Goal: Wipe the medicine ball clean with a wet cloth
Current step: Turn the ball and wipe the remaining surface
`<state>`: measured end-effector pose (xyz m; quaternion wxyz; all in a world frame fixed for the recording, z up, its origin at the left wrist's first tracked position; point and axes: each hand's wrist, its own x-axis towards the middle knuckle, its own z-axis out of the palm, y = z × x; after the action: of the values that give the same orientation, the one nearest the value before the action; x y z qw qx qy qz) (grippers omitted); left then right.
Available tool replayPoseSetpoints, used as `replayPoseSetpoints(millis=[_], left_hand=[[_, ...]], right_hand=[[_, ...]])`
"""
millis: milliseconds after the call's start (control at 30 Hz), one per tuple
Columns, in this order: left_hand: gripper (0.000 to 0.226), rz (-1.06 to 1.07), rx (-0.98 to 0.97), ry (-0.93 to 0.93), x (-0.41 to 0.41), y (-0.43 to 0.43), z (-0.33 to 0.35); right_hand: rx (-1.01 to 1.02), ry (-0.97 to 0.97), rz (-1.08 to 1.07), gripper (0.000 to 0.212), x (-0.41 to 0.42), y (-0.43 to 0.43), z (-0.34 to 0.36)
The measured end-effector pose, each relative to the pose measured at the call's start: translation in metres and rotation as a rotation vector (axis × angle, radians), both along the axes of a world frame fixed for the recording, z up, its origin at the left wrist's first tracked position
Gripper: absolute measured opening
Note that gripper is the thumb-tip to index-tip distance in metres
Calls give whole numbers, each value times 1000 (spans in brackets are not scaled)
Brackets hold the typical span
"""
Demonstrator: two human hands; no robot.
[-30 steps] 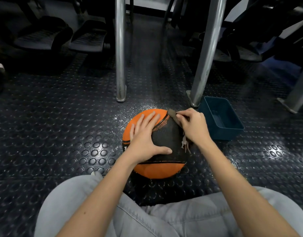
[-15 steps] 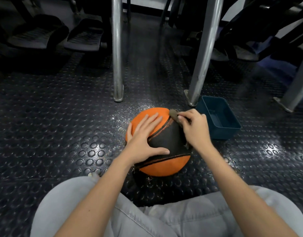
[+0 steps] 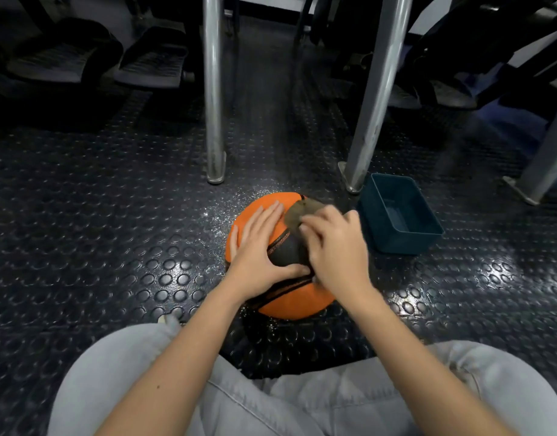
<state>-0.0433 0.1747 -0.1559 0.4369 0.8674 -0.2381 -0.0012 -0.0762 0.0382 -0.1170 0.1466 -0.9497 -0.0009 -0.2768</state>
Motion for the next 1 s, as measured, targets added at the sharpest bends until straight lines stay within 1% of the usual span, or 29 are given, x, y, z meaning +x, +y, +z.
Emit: replayPoseSetpoints(millis=[67,100,133,233,300,333,400,467,533,567,600,667,767,800,833,900,933,1000], left_hand=[[95,-10,-15,0,-2,1,-3],[97,-24,-7,-5,-4,1,-2],[101,-35,6,-11,-4,-1,-1],[107,-45,58,-24,-3,-5,3],[106,-42,66,-31,-3,-7,4],[107,-39,70,-33,-3,-7,3],[108,-23,69,-36,-4,-5,0],[104,-10,39,-32,-6,-3,-3],[99,-30,16,-12,-8,0,-4],[101,-45,16,-5,-8,-1,-4],[104,-51,29,0,-8,-1,-3],[106,-32,55,3,-6,-4,0],[109,-2,42,15,-1,-4,3],[110,13,33,12,0,-3,2],[109,31,22,15,1,-1,2],[102,72,-13,32,1,4,-2],[97,81,-27,45,2,8,-3],[89,64,-41,91,4,18,0]], right_hand=[[-112,-98,163,22,-18,4,-7],[-111,-98,206,24,-18,-1,-6],[-75,-75,197,25,-13,-9,-3],[105,61,-17,23,20,-36,1],[243,115,-135,24,38,-51,0],[261,120,-169,25,38,-51,-1],[215,90,-165,23,26,-35,-1],[88,-26,-39,19,2,-9,-4],[-9,-96,104,23,-19,6,-11],[-18,-101,148,26,-19,2,-10],[7,-89,151,27,-14,-5,-8],[119,-23,58,23,3,-22,-6],[428,79,-123,19,26,-44,-5],[513,77,-153,19,29,-46,-6],[555,60,-166,19,28,-44,-7],[526,27,-166,19,17,-31,-13],[475,-5,-156,19,6,-23,-17],[341,-86,-63,21,-19,-11,-27]])
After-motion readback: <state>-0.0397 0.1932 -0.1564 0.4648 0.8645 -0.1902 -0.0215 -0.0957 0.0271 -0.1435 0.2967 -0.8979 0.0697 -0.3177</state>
